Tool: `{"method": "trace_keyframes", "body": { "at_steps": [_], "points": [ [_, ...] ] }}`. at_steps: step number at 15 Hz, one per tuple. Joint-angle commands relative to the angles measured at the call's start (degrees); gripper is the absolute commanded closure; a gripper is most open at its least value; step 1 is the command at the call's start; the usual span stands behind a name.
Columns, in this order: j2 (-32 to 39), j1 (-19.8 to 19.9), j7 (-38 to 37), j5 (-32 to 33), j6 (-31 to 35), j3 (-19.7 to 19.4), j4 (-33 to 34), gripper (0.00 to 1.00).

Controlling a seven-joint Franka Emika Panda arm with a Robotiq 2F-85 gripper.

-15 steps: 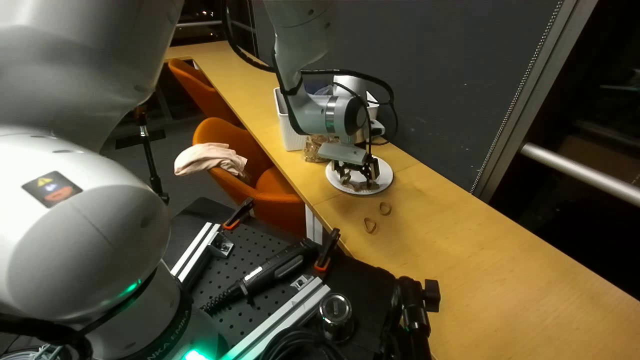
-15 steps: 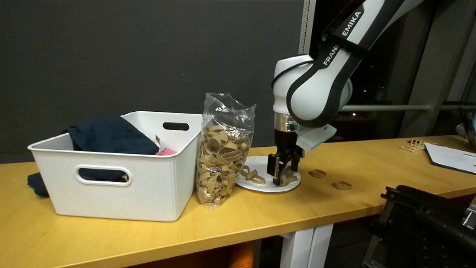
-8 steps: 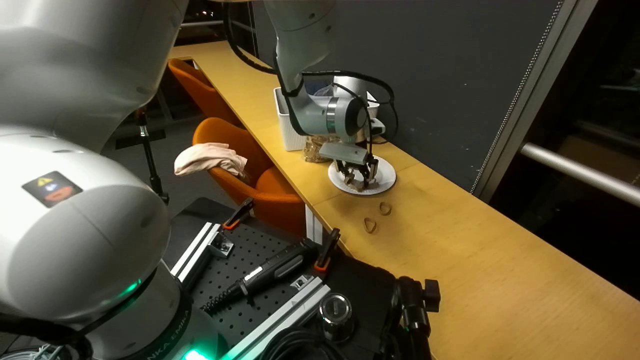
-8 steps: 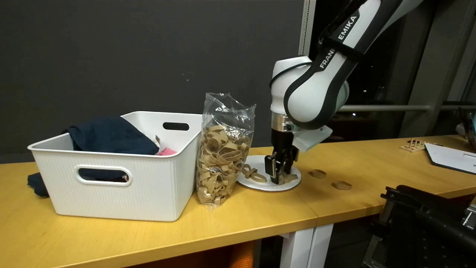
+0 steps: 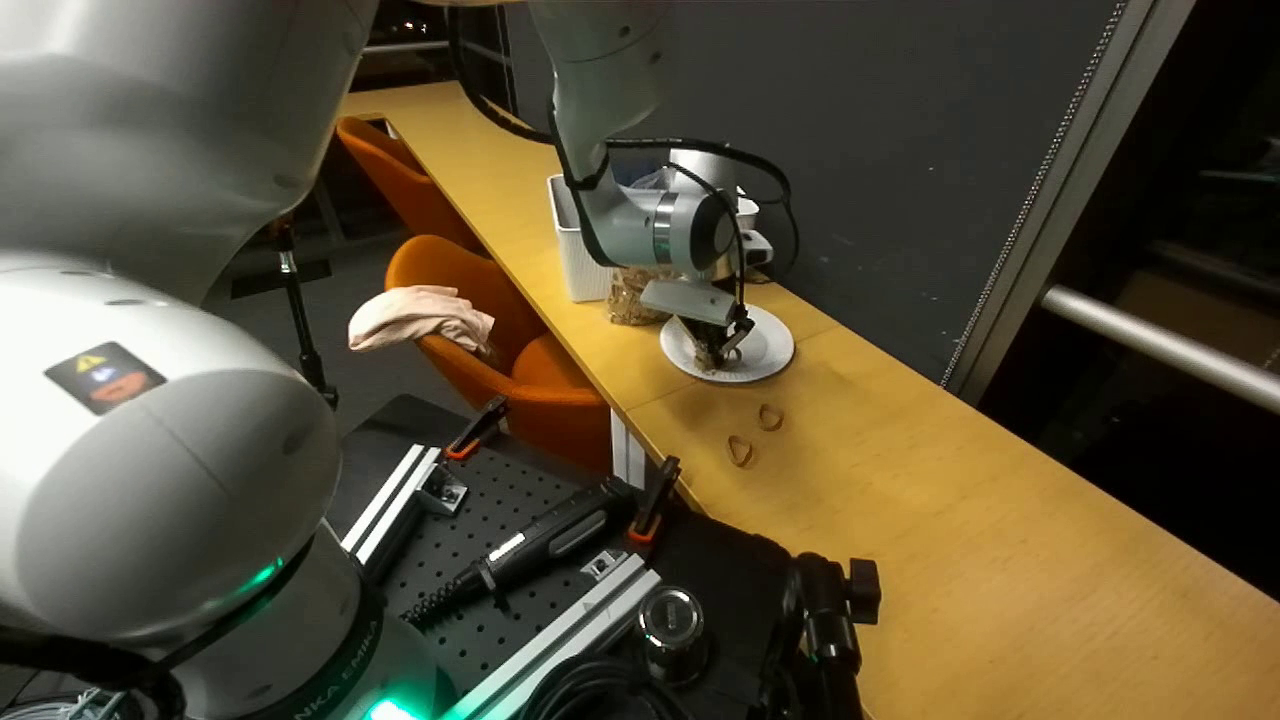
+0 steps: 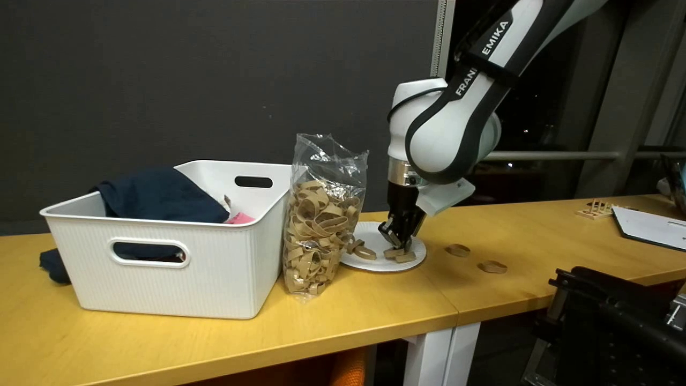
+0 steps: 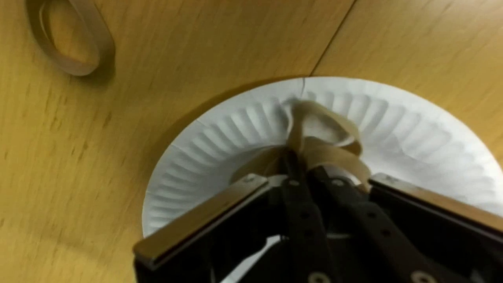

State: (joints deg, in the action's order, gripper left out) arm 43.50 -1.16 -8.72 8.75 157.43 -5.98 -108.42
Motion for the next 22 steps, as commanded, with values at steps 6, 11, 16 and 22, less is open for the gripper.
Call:
{"method": "trace_keyframes", "body": {
  "at_steps": [6, 11, 16, 22],
  "points": [
    [-2.1, -3.8, -2.9, -1.3, -0.1, -2.4, -0.2, 0.99],
    [-5.0, -7.0, -6.8, -0.3, -2.2, -6.0, -0.1, 0.99],
    [-7.2, -8.5, -9.0, 0.6, -3.6, -8.0, 0.5, 0.99],
    [-12.8, -11.4, -11.5, 4.1, -4.7, -9.9, 0.4, 0.99]
  ]
}}
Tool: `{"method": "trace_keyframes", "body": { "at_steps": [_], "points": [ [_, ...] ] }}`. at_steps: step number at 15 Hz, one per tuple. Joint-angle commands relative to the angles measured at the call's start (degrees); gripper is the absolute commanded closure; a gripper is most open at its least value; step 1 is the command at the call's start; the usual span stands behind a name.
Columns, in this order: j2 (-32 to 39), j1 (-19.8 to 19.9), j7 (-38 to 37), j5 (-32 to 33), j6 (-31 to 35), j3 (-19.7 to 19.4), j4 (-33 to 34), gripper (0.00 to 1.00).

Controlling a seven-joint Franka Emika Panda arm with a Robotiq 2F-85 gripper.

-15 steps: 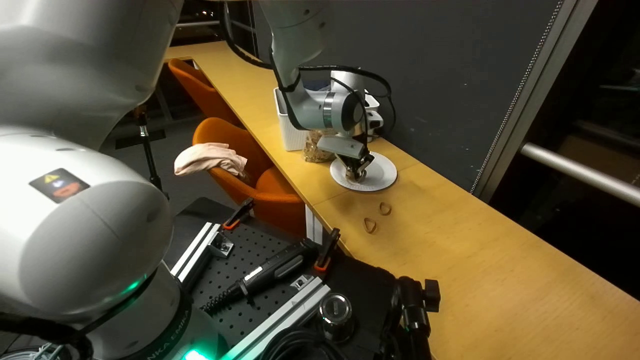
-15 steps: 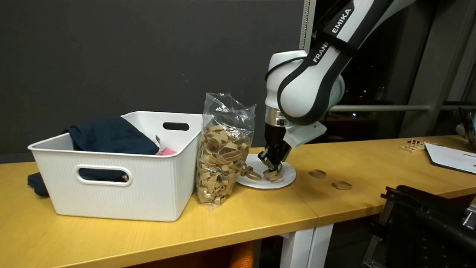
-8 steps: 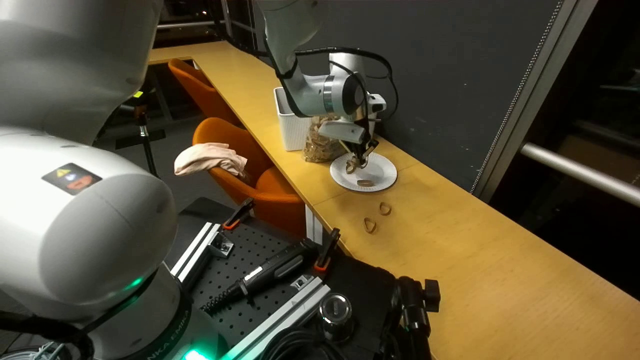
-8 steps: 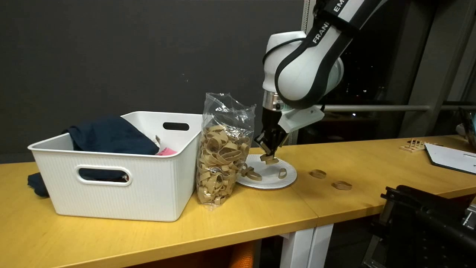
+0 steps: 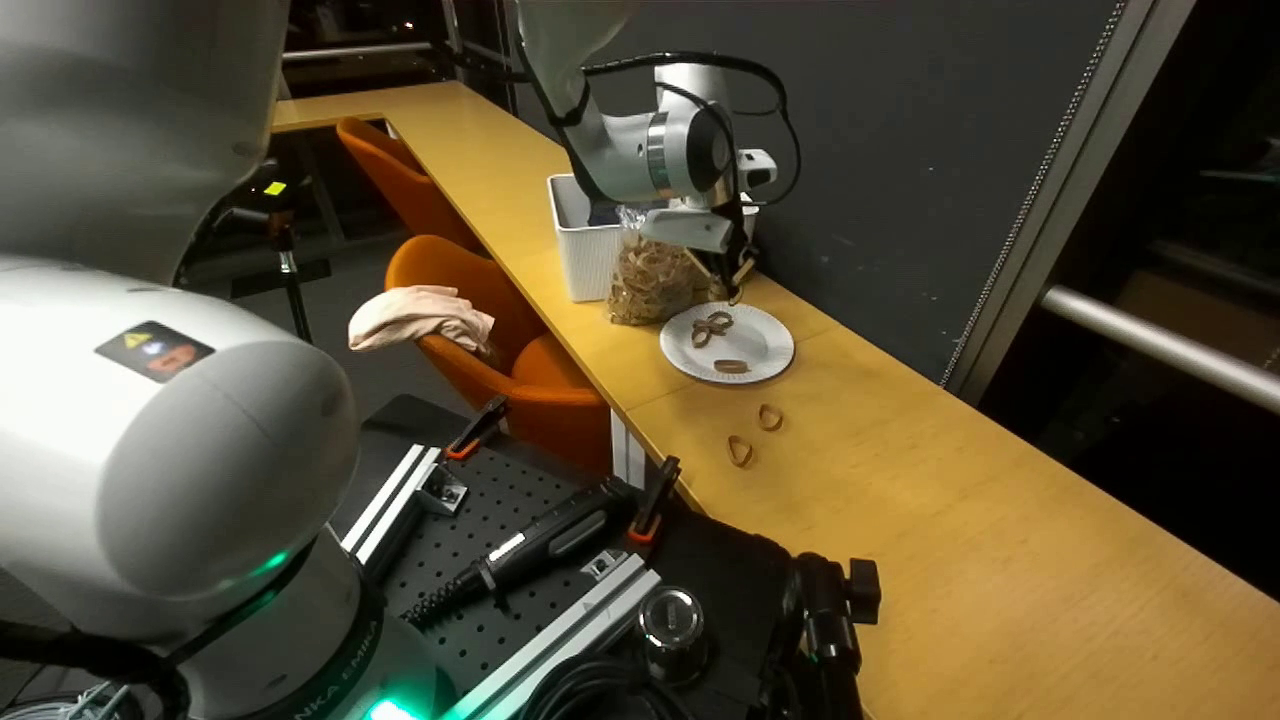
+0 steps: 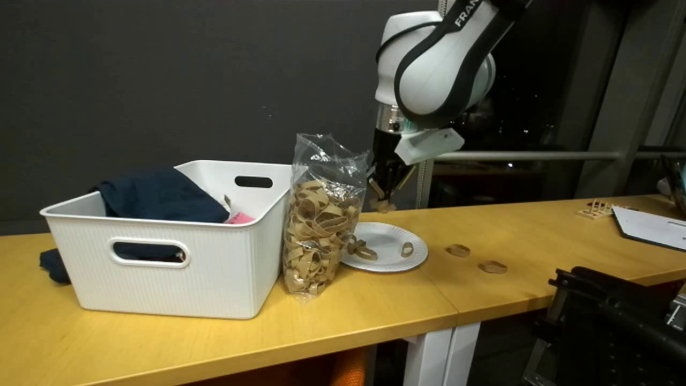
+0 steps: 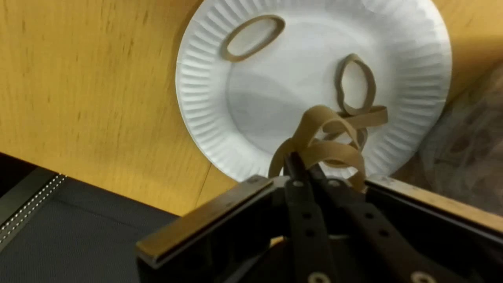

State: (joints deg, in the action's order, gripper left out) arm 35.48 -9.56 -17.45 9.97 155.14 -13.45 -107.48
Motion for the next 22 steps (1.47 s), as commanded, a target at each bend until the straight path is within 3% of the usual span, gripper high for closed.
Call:
{"method": "trace_keyframes", "body": {
  "at_steps": [1, 4, 8, 15, 22],
  "points": [
    [-6.2, -3.7, -3.6, 4.0, -2.8, -3.0, -0.4, 0.99],
    [-11.1, -5.3, -6.2, 7.2, -3.4, -3.4, 0.6, 0.99],
    [-14.5, -4.9, -6.1, 7.2, -3.0, 0.0, 1.9, 0.99],
    [-14.3, -5.2, -6.5, 7.0, -4.4, 5.0, 1.1, 0.99],
    [-13.6, -5.7, -7.1, 7.1, -5.9, 6.1, 0.7, 0.99]
  ]
}}
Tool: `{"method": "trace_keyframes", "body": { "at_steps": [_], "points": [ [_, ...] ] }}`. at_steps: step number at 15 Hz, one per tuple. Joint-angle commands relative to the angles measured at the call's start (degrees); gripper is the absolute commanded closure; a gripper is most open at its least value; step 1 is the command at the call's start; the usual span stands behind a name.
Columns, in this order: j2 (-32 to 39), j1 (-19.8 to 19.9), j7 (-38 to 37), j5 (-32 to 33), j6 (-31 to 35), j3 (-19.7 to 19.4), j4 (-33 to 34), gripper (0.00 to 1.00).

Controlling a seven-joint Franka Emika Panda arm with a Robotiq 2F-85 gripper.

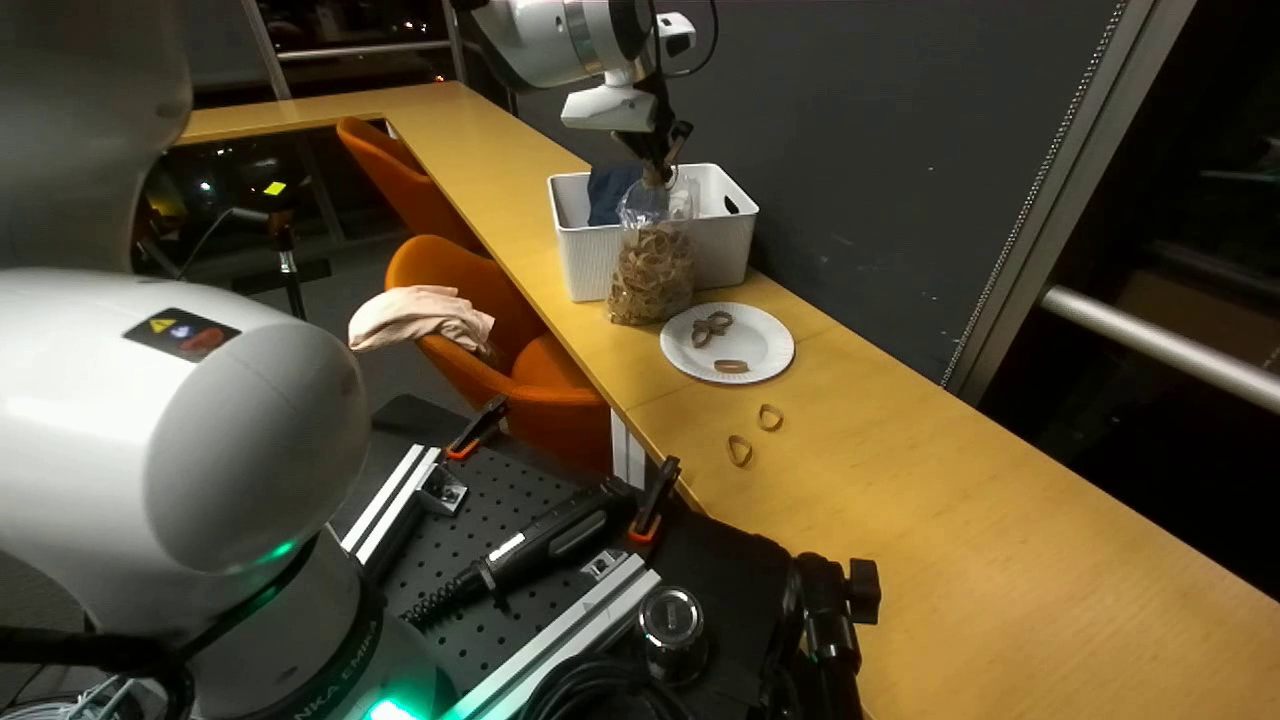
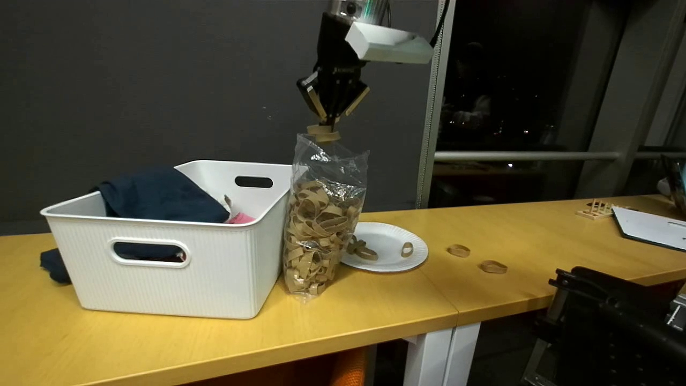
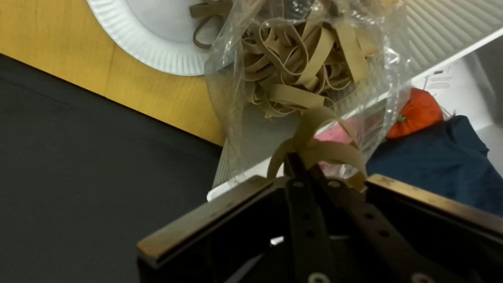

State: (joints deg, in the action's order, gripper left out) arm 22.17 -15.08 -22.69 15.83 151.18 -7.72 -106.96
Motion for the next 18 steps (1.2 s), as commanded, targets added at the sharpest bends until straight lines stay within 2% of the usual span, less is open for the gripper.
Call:
{"method": "trace_keyframes", "body": {
  "at_steps": [1, 2, 3, 4, 12, 13, 14, 18],
  "points": [
    [-0.2, -0.2, -2.0, 1.2, -2.4, 0.4, 0.1, 0.99],
    [-0.1, -0.3, -2.4, 1.4, -2.7, 0.3, 0.2, 0.88],
    [0.0, -0.3, -2.7, 1.3, -3.2, 0.4, 0.3, 0.71],
    [0.1, -0.3, -2.8, 1.1, -3.4, 0.5, 0.5, 0.67],
    [-1.6, 0.1, -1.6, 0.4, -2.6, 1.8, 0.9, 0.07],
    [-2.0, 0.1, -1.8, 0.5, -2.7, 1.8, 1.2, 0.01],
    [-2.4, 0.2, -1.7, 0.5, -2.8, 1.8, 1.5, 0.0],
    [-4.1, 1.4, -1.4, 0.6, -2.6, 1.5, 1.7, 0.0]
  ]
}}
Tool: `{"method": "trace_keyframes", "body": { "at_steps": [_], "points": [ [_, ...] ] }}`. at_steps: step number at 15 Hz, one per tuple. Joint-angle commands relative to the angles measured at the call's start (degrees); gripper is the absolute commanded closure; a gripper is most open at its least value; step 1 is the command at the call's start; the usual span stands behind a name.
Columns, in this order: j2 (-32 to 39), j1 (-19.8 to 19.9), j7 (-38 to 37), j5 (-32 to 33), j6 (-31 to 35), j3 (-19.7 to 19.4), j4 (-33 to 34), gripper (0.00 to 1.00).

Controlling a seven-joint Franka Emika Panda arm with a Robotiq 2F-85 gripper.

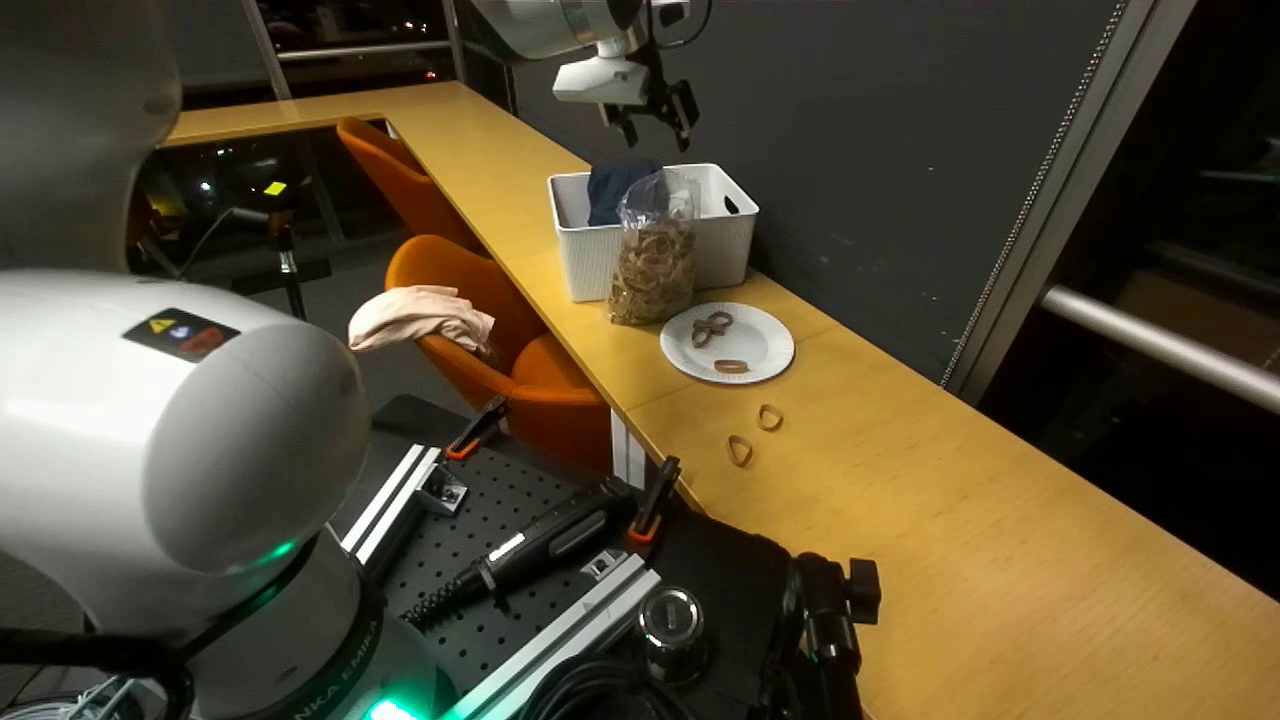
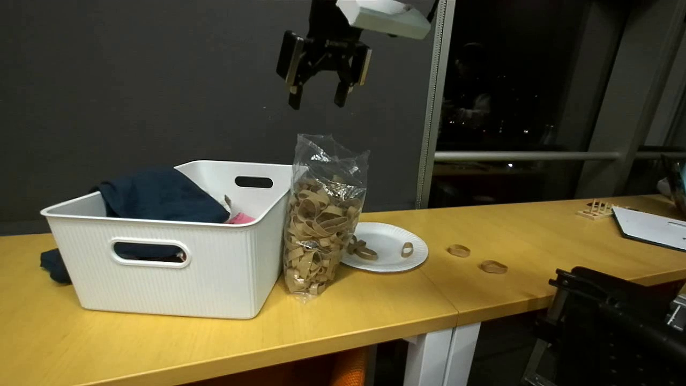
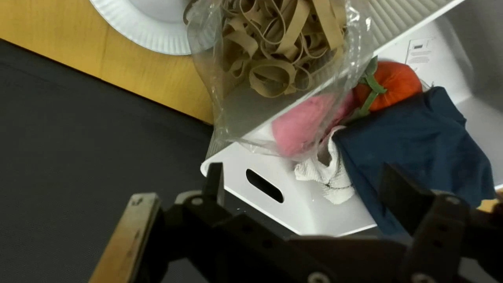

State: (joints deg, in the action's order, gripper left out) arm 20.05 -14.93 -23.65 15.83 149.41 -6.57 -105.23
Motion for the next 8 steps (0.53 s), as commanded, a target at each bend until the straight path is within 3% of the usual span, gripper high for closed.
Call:
{"method": "trace_keyframes", "body": {
  "at_steps": [1, 8],
  "points": [
    [-2.4, 1.7, -0.3, 0.5, -0.7, 0.3, -0.2, 0.0],
    [-4.6, 5.9, -1.1, 2.1, -2.9, -2.3, -3.3, 0.0]
  ]
}}
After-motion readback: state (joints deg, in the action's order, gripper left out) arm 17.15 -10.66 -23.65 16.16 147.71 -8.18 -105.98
